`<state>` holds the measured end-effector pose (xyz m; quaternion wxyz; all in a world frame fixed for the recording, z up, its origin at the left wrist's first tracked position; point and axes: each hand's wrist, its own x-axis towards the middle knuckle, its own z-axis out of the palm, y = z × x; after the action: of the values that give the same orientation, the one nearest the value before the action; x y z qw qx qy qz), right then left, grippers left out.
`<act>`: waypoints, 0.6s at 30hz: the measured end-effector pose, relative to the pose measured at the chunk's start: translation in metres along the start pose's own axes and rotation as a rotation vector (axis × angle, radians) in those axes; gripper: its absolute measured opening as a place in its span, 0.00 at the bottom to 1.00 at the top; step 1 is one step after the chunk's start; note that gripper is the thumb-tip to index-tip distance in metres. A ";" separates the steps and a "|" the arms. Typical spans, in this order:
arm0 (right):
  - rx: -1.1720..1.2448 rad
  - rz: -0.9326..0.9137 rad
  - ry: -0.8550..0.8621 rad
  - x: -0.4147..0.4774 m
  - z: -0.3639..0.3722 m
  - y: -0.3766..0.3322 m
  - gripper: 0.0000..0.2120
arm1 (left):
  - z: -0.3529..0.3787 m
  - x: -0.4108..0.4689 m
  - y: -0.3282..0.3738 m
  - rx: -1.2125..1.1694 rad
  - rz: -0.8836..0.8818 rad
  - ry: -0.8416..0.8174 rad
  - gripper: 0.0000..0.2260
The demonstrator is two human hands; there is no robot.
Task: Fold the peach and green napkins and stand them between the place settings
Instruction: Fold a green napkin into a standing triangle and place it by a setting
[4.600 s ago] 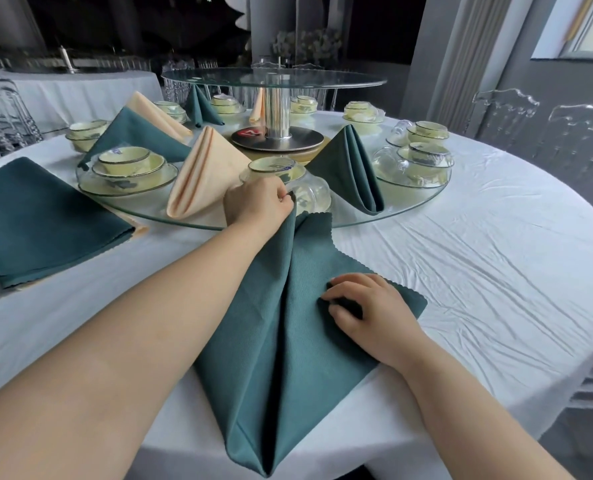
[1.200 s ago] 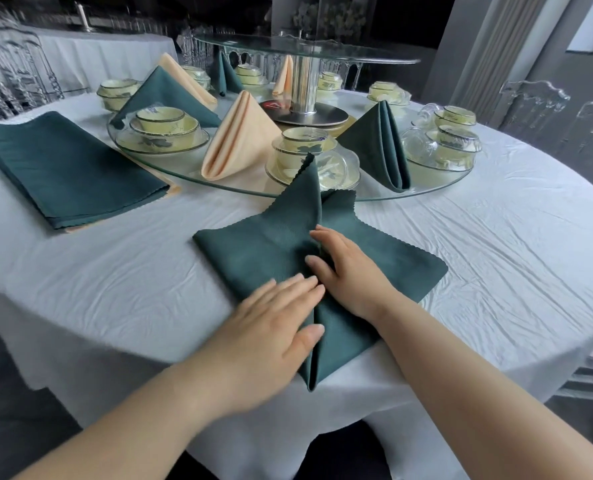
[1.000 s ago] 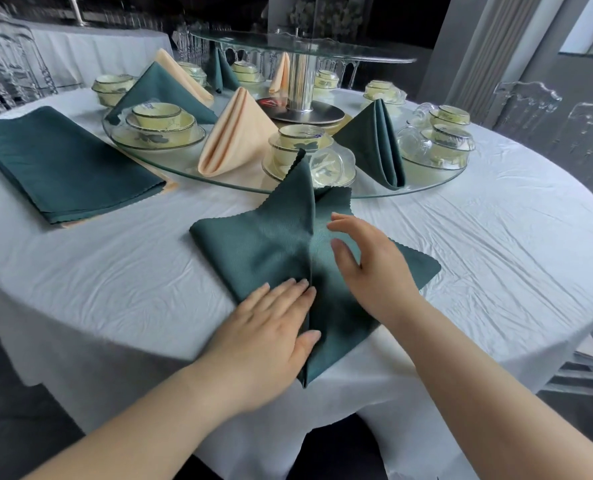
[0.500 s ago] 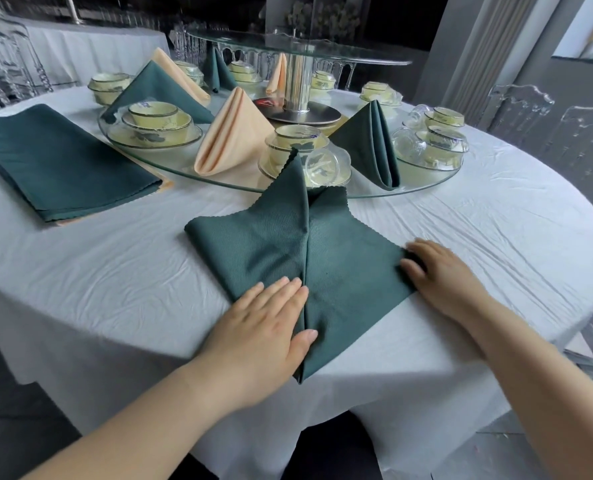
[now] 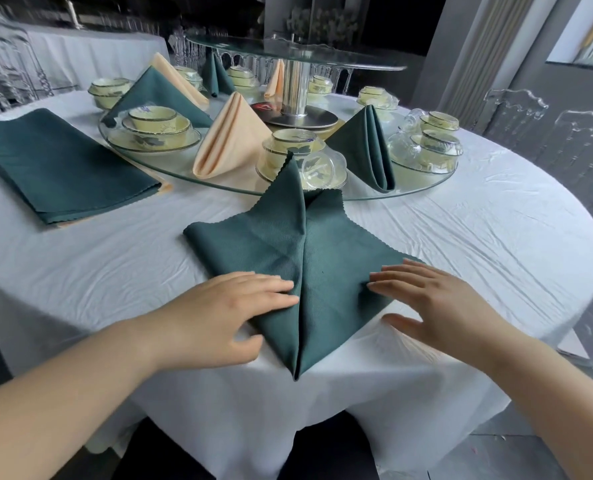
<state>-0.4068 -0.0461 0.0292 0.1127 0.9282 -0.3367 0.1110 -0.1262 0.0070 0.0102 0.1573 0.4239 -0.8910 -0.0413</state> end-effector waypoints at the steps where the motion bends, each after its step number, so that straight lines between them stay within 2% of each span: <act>1: -0.012 -0.012 -0.005 0.004 0.000 -0.002 0.20 | 0.000 0.003 -0.001 0.066 0.022 0.013 0.24; 4: -0.026 -0.063 -0.008 0.013 0.003 -0.008 0.22 | 0.001 0.012 -0.005 0.164 0.050 0.066 0.23; 6: -0.030 -0.079 -0.010 0.017 0.006 -0.011 0.17 | 0.004 0.014 -0.007 0.151 0.069 0.108 0.22; 11: 0.030 -0.070 0.070 0.025 0.011 -0.017 0.16 | 0.010 0.023 -0.002 0.064 0.072 0.180 0.24; 15: 0.298 0.066 0.070 0.035 -0.002 -0.022 0.16 | 0.003 0.029 0.004 -0.074 0.031 0.240 0.27; 18: 0.403 0.257 0.104 0.039 -0.023 -0.028 0.16 | -0.012 0.031 0.005 -0.268 -0.100 0.289 0.23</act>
<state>-0.3623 -0.0426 0.0583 -0.0726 0.8745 -0.4167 0.2372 -0.1442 -0.0128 0.0298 0.3362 0.4444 -0.8236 -0.1060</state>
